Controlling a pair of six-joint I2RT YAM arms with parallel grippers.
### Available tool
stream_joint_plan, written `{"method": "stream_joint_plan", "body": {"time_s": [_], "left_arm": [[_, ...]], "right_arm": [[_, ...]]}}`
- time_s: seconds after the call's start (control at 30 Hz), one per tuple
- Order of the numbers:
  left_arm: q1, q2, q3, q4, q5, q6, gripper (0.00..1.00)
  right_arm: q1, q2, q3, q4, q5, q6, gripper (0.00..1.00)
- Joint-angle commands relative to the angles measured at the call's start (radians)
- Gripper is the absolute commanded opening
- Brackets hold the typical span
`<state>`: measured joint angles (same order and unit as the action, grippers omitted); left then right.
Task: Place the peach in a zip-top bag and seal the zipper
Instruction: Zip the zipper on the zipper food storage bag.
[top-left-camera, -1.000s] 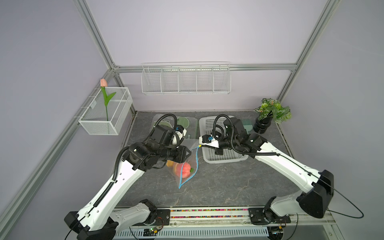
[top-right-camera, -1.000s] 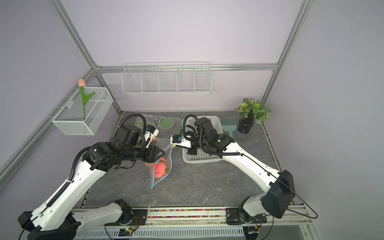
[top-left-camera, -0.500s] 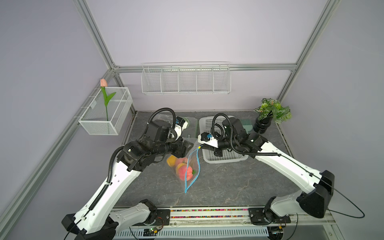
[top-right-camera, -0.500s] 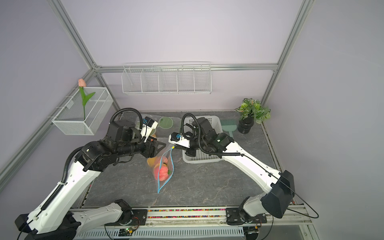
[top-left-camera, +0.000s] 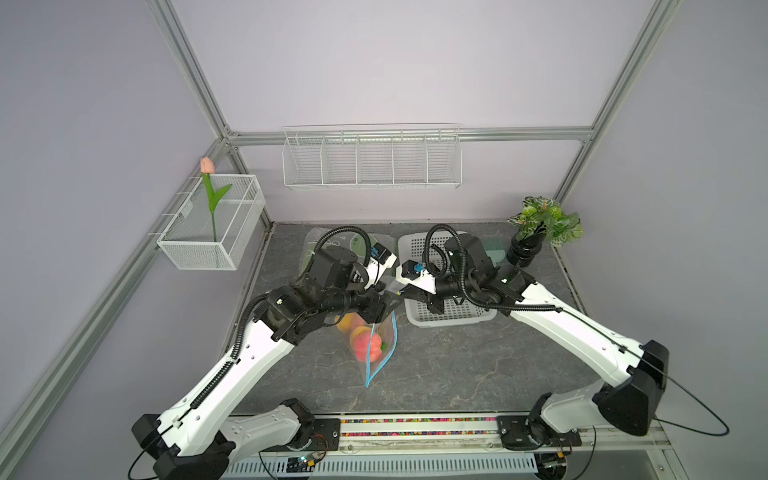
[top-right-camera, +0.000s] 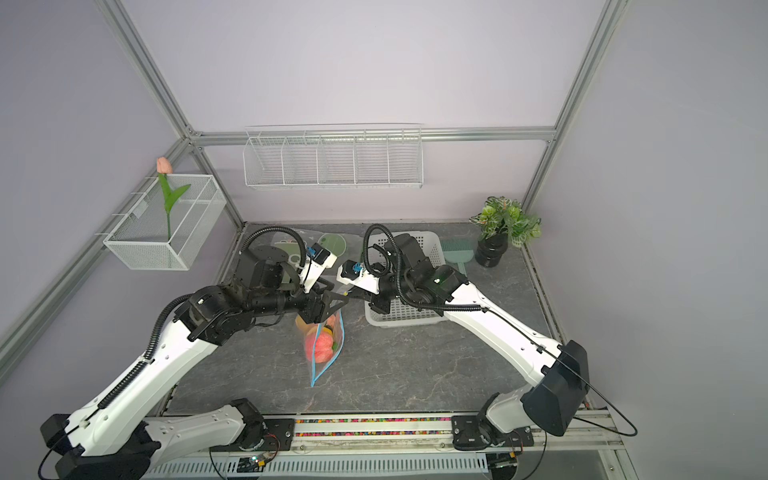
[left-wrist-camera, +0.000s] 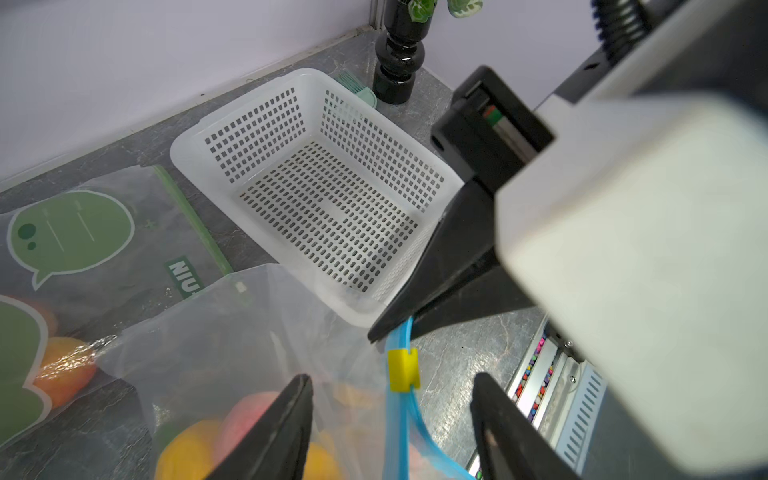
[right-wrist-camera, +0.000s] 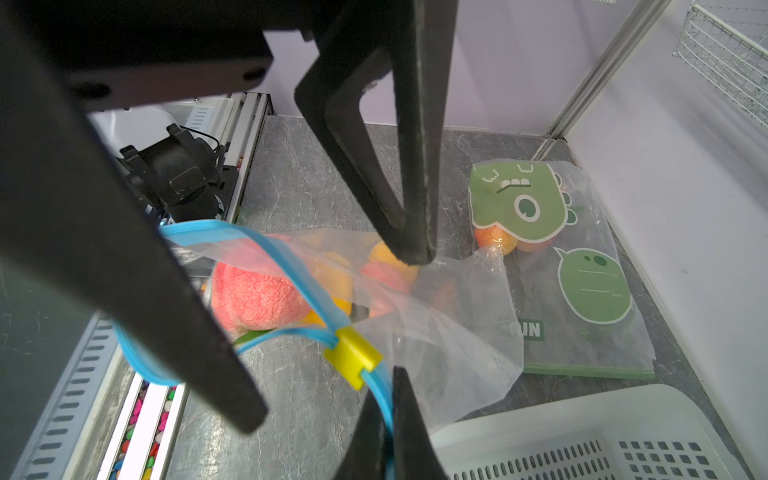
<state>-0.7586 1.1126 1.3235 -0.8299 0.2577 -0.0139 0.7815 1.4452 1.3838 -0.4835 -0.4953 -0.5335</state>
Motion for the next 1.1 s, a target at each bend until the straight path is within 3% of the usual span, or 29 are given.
{"method": "stream_joint_plan", "body": {"time_s": [0.0,0.5,1.07], "left_arm": [[-0.019,-0.022,-0.025,0.038,-0.052,0.045,0.6],[-0.021,-0.08,-0.081,0.098,-0.145,0.065,0.36],[-0.021,-0.054,-0.09,0.108,-0.077,0.1,0.35]], "right_arm": [[0.003,0.017,0.042,-0.003,-0.052,0.026,0.07],[0.005,0.05,0.075,-0.067,-0.091,0.038,0.07],[0.005,0.068,0.086,-0.076,-0.142,0.082,0.07]]}}
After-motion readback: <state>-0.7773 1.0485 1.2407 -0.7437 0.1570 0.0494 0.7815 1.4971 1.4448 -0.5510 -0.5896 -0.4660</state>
